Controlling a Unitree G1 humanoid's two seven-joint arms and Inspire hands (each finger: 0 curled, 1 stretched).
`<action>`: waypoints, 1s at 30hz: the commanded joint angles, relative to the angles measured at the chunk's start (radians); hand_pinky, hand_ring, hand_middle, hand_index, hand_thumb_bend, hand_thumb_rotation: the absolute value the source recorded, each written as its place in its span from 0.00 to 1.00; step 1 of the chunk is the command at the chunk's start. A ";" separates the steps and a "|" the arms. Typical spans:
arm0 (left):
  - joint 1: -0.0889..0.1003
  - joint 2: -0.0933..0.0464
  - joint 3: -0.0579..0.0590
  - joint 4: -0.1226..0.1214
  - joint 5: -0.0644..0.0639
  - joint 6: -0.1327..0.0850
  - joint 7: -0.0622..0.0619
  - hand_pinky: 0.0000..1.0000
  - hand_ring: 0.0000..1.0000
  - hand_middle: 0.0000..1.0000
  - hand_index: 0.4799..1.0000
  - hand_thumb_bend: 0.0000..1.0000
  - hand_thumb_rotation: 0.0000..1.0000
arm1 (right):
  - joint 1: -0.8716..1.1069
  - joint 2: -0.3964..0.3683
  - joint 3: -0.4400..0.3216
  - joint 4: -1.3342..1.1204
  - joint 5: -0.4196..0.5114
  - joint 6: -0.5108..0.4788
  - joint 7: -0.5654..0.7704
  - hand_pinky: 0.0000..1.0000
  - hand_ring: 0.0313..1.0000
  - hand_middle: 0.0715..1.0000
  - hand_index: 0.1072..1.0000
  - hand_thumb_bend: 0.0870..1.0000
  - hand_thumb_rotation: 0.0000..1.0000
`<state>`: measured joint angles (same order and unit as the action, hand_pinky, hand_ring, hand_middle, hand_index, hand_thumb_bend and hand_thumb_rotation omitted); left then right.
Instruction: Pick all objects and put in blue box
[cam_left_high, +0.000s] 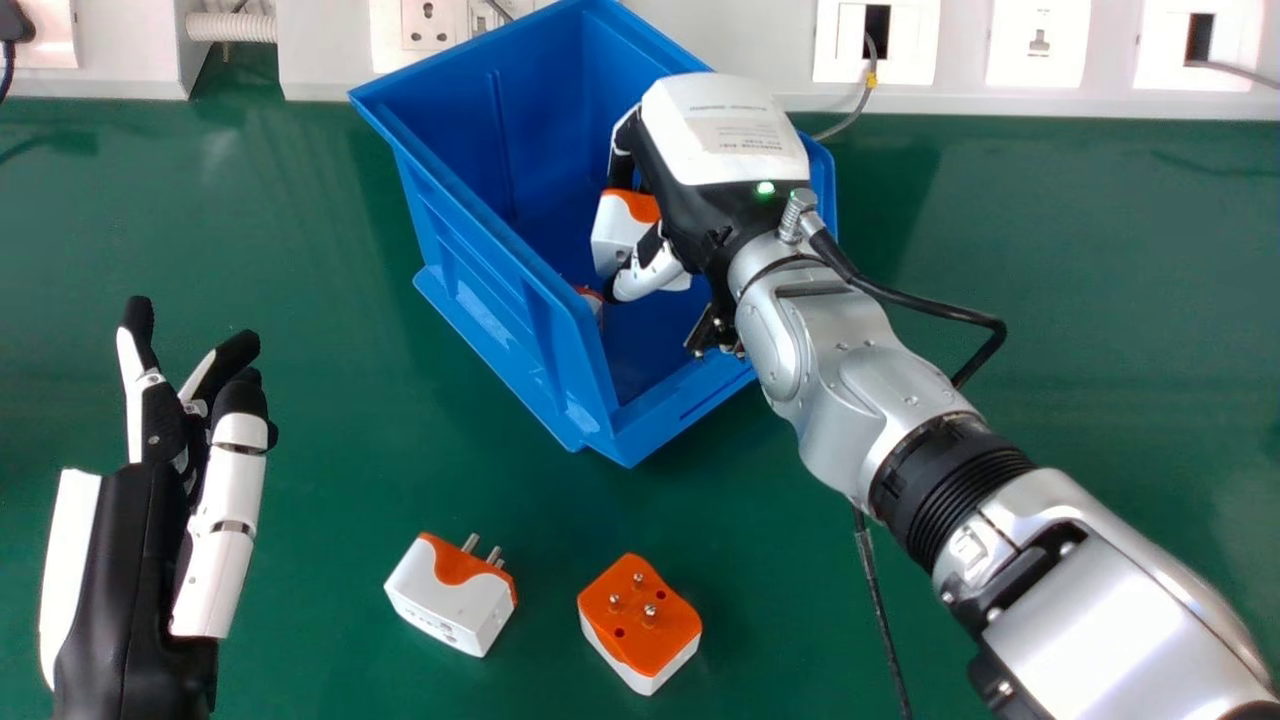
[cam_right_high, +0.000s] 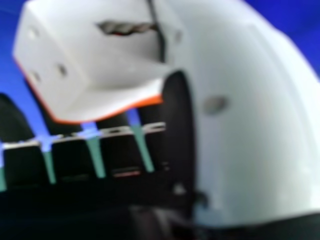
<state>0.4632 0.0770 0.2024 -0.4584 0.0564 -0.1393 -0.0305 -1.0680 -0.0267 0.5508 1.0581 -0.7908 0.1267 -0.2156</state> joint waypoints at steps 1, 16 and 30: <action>-0.002 0.003 0.000 -0.013 0.003 -0.013 0.006 0.83 0.90 0.92 0.80 0.20 0.88 | -0.015 -0.009 0.006 -0.041 -0.002 0.013 0.011 0.74 0.87 0.92 0.87 0.50 0.64; -0.018 -0.005 -0.004 0.003 0.000 -0.028 0.009 0.82 0.90 0.91 0.78 0.20 0.87 | 0.021 -0.042 0.014 -0.110 -0.003 0.028 0.001 0.88 1.00 1.00 1.00 0.47 0.91; -0.032 -0.006 -0.015 0.002 0.008 -0.030 0.010 0.80 0.89 0.90 0.77 0.27 0.88 | 0.232 -0.182 -0.057 -0.599 -0.023 0.093 0.039 0.85 0.97 1.00 1.00 0.28 0.92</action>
<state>0.4351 0.0662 0.1926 -0.4430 0.0596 -0.1448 -0.0209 -0.8549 -0.1837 0.5170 0.5455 -0.7956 0.2095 -0.1772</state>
